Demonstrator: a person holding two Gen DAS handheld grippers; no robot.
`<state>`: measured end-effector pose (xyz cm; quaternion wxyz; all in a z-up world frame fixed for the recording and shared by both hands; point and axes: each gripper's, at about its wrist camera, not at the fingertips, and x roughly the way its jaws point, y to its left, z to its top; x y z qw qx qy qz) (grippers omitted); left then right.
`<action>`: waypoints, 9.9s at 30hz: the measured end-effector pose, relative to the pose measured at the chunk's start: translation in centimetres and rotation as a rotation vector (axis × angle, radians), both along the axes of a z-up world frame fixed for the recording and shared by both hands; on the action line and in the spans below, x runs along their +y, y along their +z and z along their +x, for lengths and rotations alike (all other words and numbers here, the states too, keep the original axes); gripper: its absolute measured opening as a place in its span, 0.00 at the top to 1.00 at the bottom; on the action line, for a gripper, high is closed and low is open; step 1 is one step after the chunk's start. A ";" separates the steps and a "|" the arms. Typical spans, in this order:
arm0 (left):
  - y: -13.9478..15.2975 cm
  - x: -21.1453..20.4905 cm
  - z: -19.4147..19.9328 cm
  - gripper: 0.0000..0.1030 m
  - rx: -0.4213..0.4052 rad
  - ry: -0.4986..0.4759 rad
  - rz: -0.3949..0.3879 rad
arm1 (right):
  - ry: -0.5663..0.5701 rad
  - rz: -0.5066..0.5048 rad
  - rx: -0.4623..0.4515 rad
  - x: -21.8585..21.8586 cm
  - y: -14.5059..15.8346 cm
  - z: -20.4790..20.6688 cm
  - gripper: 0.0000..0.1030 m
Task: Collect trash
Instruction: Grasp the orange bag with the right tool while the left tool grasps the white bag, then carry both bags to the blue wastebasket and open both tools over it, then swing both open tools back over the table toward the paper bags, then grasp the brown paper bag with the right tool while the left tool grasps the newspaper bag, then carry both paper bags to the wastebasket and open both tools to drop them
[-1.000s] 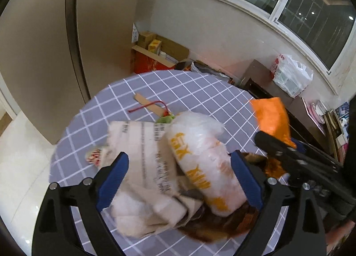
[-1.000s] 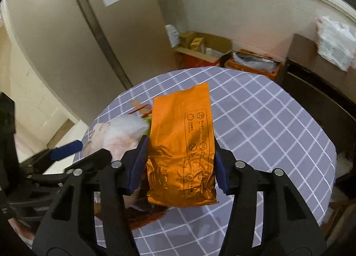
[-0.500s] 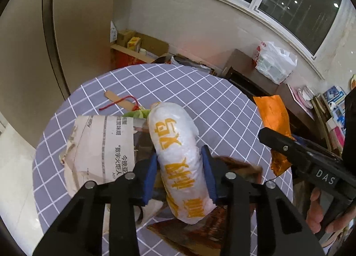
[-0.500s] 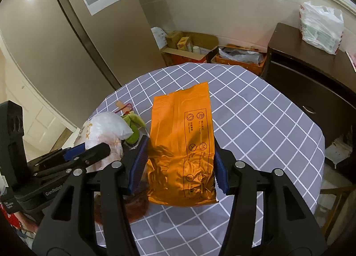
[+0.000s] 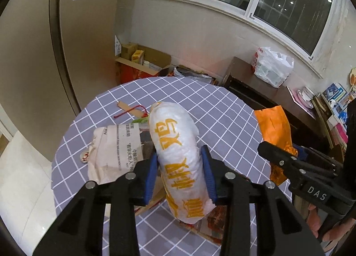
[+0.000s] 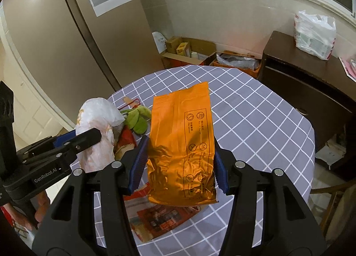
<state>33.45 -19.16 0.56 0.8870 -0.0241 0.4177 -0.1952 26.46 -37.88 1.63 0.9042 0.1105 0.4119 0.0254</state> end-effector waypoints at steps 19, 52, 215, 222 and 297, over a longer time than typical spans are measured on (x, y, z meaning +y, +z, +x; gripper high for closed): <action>0.2 7.6 -4.7 0.64 -0.026 0.053 0.012 | 0.096 -0.039 -0.005 9.4 -0.8 -3.9 0.49; -6.2 31.6 -7.3 0.63 0.099 0.456 0.055 | 0.462 -0.053 0.115 32.0 -6.7 -1.0 0.50; -0.1 9.6 -1.7 0.97 -0.155 0.049 0.067 | -0.037 -0.205 -0.057 3.4 -1.4 -1.6 0.84; 0.3 12.7 -2.2 0.97 -0.167 0.102 0.059 | 0.031 -0.211 -0.085 7.7 0.2 -0.6 0.84; -10.1 40.6 -6.3 0.43 0.097 0.578 0.126 | 0.556 -0.249 0.066 41.7 -11.9 5.0 0.24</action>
